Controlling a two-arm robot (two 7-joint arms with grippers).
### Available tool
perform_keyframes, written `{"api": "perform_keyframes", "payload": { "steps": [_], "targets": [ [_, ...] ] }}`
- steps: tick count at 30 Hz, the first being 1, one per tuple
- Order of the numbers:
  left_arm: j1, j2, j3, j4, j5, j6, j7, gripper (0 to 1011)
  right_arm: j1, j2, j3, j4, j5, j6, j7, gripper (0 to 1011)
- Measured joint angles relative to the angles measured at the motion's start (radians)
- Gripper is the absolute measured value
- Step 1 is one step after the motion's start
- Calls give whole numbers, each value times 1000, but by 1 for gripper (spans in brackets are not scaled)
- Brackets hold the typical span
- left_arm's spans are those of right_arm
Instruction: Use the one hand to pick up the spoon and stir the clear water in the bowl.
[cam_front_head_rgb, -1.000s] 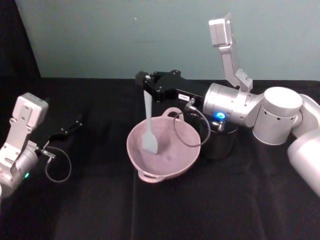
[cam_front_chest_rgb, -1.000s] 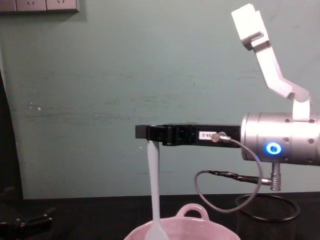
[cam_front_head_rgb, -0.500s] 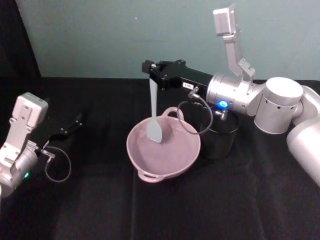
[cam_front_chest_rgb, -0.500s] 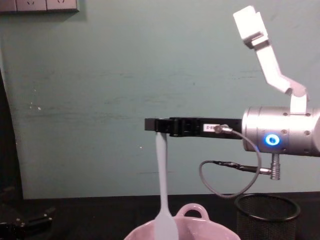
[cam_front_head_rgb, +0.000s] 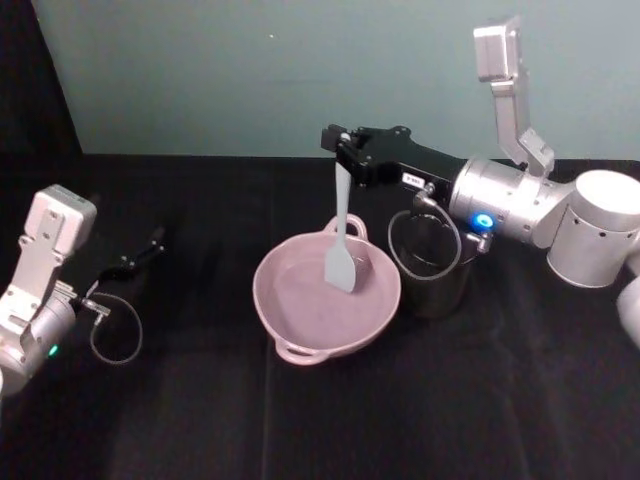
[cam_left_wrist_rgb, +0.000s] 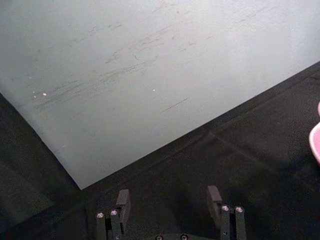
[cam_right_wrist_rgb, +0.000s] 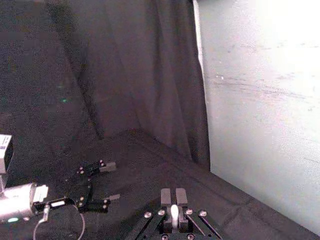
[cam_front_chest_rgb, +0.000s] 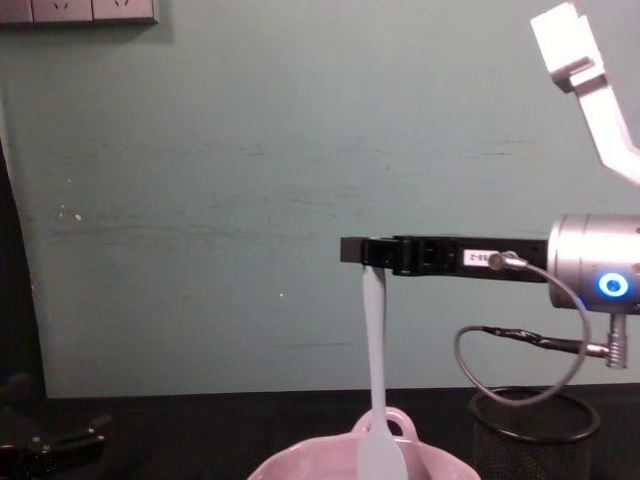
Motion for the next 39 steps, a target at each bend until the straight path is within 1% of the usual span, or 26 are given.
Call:
{"api": "perform_keyframes", "payload": {
  "steps": [3,8,13,18,22,25,26,33,39],
  "targets": [
    [0,0,0,0,0,0,0,1011,-25,17,6,-36,4,5,-9,64],
    [0,0,0,0,0,0,0,1011,-52,29,9,-75,11,6,-17,64],
    [0,0,0,0,0,0,0,1011,-68,30,3,-98,15,7,-20,64],
    [0,0,0,0,0,0,0,1011,-63,17,-18,-98,12,7,-16,64],
    [0,0,0,0,0,0,0,1011,-42,-2,-33,-73,7,3,-2,64],
    [0,0,0,0,0,0,0,1011,-15,-24,-45,-34,2,-4,13,64],
    [0,0,0,0,0,0,0,1011,-15,-24,-45,-34,2,-4,13,64],
    [0,0,0,0,0,0,0,1011,46,-72,-53,69,1,-25,43,64],
    [0,0,0,0,0,0,0,1011,80,-91,-49,128,-2,-36,52,64]
  ]
}}
